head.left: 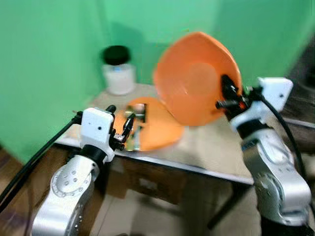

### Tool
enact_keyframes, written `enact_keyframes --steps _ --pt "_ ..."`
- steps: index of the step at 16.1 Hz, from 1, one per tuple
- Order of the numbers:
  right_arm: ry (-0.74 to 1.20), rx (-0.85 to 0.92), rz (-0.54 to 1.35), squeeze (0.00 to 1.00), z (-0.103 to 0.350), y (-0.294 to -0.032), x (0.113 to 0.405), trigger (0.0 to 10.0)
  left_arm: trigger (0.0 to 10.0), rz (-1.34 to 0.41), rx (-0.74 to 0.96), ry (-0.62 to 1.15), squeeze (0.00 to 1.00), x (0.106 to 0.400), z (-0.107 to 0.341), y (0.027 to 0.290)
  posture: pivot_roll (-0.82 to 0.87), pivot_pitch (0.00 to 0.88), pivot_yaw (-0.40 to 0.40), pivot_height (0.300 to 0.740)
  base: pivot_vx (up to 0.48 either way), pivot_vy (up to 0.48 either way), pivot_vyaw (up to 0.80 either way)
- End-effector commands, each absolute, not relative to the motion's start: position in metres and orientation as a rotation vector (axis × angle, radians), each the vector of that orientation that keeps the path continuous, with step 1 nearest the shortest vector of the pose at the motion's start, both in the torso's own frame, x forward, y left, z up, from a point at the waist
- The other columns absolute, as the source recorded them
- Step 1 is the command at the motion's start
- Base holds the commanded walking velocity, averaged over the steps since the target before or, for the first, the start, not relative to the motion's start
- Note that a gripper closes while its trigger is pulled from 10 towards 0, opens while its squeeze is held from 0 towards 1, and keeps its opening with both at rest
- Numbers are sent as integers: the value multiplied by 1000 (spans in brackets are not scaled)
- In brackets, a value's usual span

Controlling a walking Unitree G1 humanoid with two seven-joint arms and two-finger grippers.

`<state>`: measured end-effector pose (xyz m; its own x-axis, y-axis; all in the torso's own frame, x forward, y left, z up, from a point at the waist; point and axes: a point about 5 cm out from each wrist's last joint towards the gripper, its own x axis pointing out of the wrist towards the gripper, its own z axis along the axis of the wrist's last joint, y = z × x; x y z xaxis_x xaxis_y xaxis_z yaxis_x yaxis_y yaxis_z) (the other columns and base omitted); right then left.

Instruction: Setting the table

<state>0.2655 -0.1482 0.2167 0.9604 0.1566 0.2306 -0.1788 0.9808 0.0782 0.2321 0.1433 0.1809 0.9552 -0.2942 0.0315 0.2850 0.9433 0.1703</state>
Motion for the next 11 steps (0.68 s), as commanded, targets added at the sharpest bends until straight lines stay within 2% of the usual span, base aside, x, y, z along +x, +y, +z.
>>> enact_keyframes --steps 1,11 --pt "-300 95 177 0 228 -144 260 10000 10000 -258 181 -60 0 233 183 145 -43 0 27 740 0 0 -800" --pt "-177 -14 157 0 210 -136 266 10000 10000 -116 59 -77 0 237 190 158 -38 0 -4 740 0 0 -800"
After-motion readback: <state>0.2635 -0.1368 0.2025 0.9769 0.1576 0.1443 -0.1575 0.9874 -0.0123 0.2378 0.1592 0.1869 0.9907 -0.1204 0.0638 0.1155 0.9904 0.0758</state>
